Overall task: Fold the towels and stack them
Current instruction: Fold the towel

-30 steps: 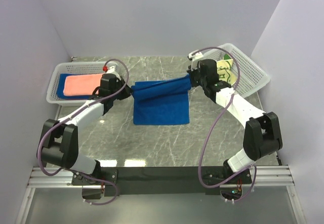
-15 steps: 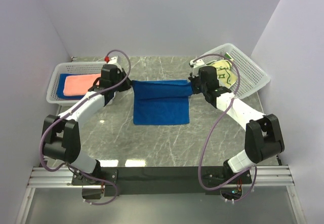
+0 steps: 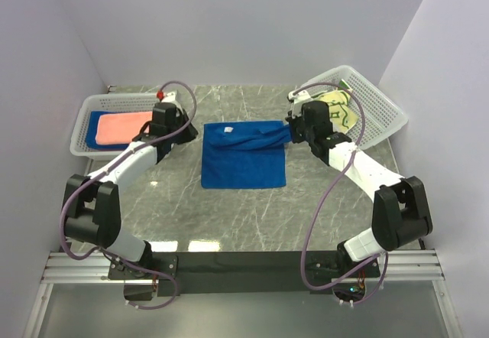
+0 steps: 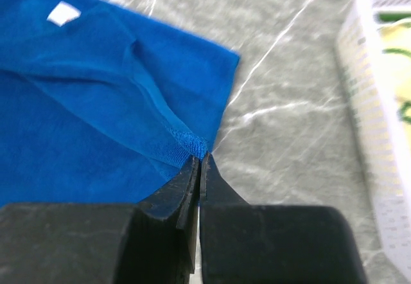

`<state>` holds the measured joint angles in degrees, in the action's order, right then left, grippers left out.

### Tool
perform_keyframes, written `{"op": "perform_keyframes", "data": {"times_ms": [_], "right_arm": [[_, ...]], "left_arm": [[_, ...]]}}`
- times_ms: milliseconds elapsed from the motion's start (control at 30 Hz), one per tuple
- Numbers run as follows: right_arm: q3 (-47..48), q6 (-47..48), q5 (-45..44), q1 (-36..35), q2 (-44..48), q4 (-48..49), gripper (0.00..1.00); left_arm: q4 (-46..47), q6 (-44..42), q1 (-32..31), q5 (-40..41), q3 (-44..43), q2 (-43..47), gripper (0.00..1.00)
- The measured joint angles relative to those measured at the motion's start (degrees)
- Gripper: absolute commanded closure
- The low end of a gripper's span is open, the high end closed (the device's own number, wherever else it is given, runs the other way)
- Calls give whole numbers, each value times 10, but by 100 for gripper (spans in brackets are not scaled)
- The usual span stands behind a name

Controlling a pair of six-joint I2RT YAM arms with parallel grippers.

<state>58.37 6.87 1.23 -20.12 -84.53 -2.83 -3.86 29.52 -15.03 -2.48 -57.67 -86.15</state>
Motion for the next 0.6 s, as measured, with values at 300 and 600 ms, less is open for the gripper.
{"op": "perform_keyframes", "data": {"times_ms": [300,600], "right_arm": [[-5,-54,28,-23,-29,-79,54],[-4,-121,15,-29,-33,-177,34]], "left_arm": [[-12,64,-37,-23,78,43,52],[-64,73,-69,-5,100,138,1]]}}
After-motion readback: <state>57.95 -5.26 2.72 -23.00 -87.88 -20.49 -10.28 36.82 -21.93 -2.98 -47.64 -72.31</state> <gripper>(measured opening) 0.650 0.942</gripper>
